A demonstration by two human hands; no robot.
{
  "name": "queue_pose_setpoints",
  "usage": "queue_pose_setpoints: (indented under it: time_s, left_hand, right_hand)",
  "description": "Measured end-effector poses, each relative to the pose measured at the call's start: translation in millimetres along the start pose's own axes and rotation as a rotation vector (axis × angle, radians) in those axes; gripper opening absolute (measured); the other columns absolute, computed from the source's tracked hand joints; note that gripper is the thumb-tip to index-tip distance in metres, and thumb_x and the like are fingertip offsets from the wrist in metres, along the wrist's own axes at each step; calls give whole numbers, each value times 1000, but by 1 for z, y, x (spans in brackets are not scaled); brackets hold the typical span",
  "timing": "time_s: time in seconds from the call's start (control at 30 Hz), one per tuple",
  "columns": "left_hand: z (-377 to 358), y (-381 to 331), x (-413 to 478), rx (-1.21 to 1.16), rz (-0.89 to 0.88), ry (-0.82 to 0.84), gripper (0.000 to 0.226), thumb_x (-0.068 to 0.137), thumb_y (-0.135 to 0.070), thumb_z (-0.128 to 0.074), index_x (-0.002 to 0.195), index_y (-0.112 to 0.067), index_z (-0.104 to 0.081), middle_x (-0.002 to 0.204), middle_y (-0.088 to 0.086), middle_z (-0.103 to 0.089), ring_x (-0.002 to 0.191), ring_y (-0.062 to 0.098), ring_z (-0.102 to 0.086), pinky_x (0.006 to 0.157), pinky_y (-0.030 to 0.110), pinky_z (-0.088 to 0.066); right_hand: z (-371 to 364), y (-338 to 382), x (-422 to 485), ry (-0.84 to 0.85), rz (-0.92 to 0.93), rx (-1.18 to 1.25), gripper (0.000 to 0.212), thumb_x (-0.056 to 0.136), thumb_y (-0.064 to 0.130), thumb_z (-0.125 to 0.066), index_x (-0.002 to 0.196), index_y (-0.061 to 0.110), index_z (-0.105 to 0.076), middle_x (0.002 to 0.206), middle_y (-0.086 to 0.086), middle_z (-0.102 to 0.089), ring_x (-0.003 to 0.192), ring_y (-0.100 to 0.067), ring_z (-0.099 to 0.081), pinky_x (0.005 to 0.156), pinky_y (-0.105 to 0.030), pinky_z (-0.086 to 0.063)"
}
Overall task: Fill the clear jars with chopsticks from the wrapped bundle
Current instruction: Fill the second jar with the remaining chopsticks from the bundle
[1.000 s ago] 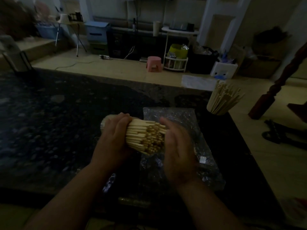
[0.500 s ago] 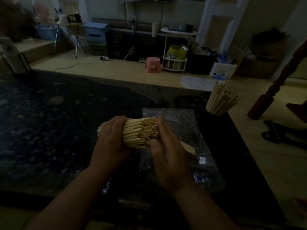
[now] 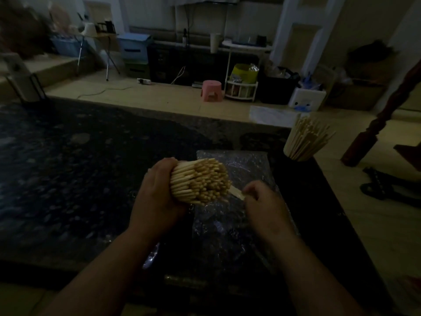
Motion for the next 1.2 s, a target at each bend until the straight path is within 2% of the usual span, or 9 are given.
queue_pose_setpoints:
  time_s: [0.1, 0.27, 0.43, 0.5, 0.6, 0.7, 0.87, 1.03, 1.2]
  left_hand:
    - [1, 0, 1, -8, 46, -4, 87, 56, -19, -91, 128, -24, -43, 121, -14, -43, 106, 1, -39, 83, 21, -34]
    - [3, 7, 3, -60, 161, -16, 85, 55, -21, -93, 127, -22, -48, 116, -12, -47, 100, -1, -42, 75, 9, -30]
    - [4, 12, 5, -126, 246, -38, 78, 55, -23, -91, 122, -24, -50, 110, -12, -49, 84, -7, -44, 67, 8, -32]
    - [4, 15, 5, -133, 253, -36, 79, 54, -22, -91, 121, -24, -50, 109, -12, -48, 85, -7, -44, 68, 6, -32]
    - [3, 15, 6, -136, 262, -18, 79, 53, -19, -92, 120, -25, -49, 107, -14, -46, 84, -15, -45, 66, 1, -33]
    - [2, 12, 7, -154, 265, -16, 78, 53, -15, -91, 117, -28, -47, 108, -14, -44, 85, -23, -42, 67, -3, -33]
    - [1, 8, 12, -195, 268, -35, 77, 53, -15, -91, 110, -37, -43, 109, -11, -49, 87, -4, -47, 66, 4, -33]
    - [-3, 8, 14, -227, 268, -32, 76, 53, -14, -91, 111, -33, -46, 110, -8, -52, 91, 4, -53, 66, 6, -34]
    - [-2, 10, 15, -228, 241, -38, 78, 51, -14, -90, 110, -36, -44, 108, -10, -51, 89, -1, -51, 68, 3, -34]
  right_hand:
    - [-2, -10, 3, 106, -4, -155, 27, 94, 23, -45, 74, 8, -55, 72, -8, -58, 70, -25, -57, 56, -31, -35]
    - [-14, -21, 4, 289, -33, -332, 32, 93, 22, -45, 62, 14, -49, 68, -1, -54, 75, -25, -59, 59, -30, -40]
    - [-38, -40, 1, 543, -136, -611, 31, 94, 20, -43, 110, 15, -70, 117, -8, -66, 106, -27, -61, 93, -34, -49]
    - [-43, -44, -1, 571, -167, -631, 40, 92, 21, -44, 130, 22, -58, 130, -9, -59, 114, -29, -57, 99, -38, -47]
    - [-48, -47, -4, 630, -255, -612, 77, 95, 16, -45, 154, 31, 2, 145, -16, -44, 121, -30, -53, 102, -41, -45]
    - [-57, -53, -5, 511, -329, -515, 85, 99, 21, -44, 149, 26, 24, 139, -18, -50, 115, -29, -57, 99, -39, -46]
    - [-59, -54, 5, 134, -253, -503, 72, 98, 45, -42, 154, 21, -5, 155, -12, -25, 139, -32, -29, 112, -44, -27]
    - [-80, -71, 40, 206, -182, -609, 73, 98, 51, -32, 154, 16, -2, 162, -11, 0, 147, -30, -5, 119, -42, -9]
    - [-79, -67, 75, 116, -85, -648, 64, 100, 40, -37, 154, 15, -11, 162, -4, -8, 148, -26, -5, 118, -42, -9]
Point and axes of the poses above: each hand's wrist, its own x-axis towards the middle knuckle, its own z-axis out of the back of the hand, y = z × x, the point moved 4 cm from there along x, towards the middle knuckle
